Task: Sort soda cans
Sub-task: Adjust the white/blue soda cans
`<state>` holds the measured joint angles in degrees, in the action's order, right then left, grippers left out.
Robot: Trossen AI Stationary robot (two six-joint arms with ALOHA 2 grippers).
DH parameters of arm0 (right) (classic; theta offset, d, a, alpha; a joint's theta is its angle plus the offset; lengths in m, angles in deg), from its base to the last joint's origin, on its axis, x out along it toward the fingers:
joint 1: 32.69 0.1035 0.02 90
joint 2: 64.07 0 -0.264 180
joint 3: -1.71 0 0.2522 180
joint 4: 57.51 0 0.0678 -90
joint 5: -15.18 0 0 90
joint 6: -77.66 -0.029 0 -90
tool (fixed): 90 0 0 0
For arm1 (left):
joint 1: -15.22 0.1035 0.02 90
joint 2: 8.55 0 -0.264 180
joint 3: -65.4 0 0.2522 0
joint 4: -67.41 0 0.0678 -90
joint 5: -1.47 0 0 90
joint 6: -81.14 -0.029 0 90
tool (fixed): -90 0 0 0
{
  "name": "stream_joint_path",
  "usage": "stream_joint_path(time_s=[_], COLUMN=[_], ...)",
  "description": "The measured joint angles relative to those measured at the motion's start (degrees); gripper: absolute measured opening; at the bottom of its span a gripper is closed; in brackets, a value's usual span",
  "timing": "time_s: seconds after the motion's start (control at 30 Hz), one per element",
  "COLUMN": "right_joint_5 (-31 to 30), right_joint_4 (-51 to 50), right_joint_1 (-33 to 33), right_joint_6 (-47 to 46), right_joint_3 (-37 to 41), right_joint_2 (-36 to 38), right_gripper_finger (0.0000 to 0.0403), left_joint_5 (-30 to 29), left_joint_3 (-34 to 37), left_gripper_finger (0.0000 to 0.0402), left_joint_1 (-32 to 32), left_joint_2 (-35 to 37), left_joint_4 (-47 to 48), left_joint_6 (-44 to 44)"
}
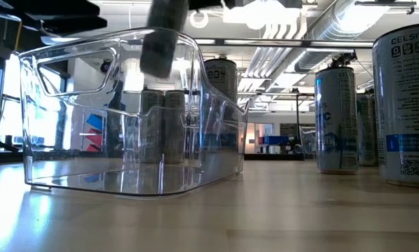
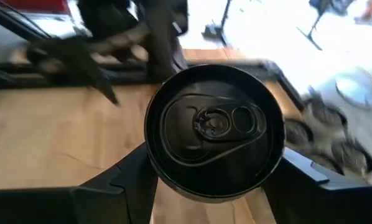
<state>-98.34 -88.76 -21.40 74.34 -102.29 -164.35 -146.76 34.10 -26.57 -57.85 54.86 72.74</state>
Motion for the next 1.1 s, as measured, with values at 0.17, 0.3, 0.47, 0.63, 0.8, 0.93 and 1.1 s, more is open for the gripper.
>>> stream_joint_path(time_s=[0.17,0.3,0.47,0.63,0.8,0.93,1.1], right_joint_5=[1.9,6.1,7.2,7.6,7.6,8.9,11.6], right_joint_4=[-1.0,-3.2,-7.2,-8.6,-9.6,-10.1,-10.9], right_joint_1=[-2.1,-3.4,-4.0,-4.3,-5.4,-6.3,-7.2], right_joint_6=[-3.0,-5.0,-6.7,-7.4,-7.6,-7.3,-7.3], right_joint_3=[0.0,0.0,-0.2,-0.8,-0.8,-0.7,-0.7], right_joint_2=[-3.2,-4.9,-4.8,-4.7,-6.7,-8.0,-9.8], right_gripper_finger=[0.0223,0.0223,0.0223,0.0223,0.0223,0.0223,0.0223], left_joint_5=[-3.3,-3.3,-3.3,-3.3,-3.3,-3.3,-3.2], left_joint_3=[0.0,0.0,0.0,0.0,0.0,0.0,0.0], left_gripper_finger=[0.0278,0.0278,0.0278,0.0278,0.0278,0.0278,0.0278], left_joint_1=[-0.7,-0.7,-0.7,-0.7,-0.7,-0.7,-0.7], left_joint_2=[0.0,0.0,0.0,0.0,0.0,0.0,0.0], left_joint_4=[1.5,1.3,1.2,1.2,1.2,1.2,1.3], left_joint_6=[2.2,2.2,2.2,2.4,3.7,3.8,3.8])
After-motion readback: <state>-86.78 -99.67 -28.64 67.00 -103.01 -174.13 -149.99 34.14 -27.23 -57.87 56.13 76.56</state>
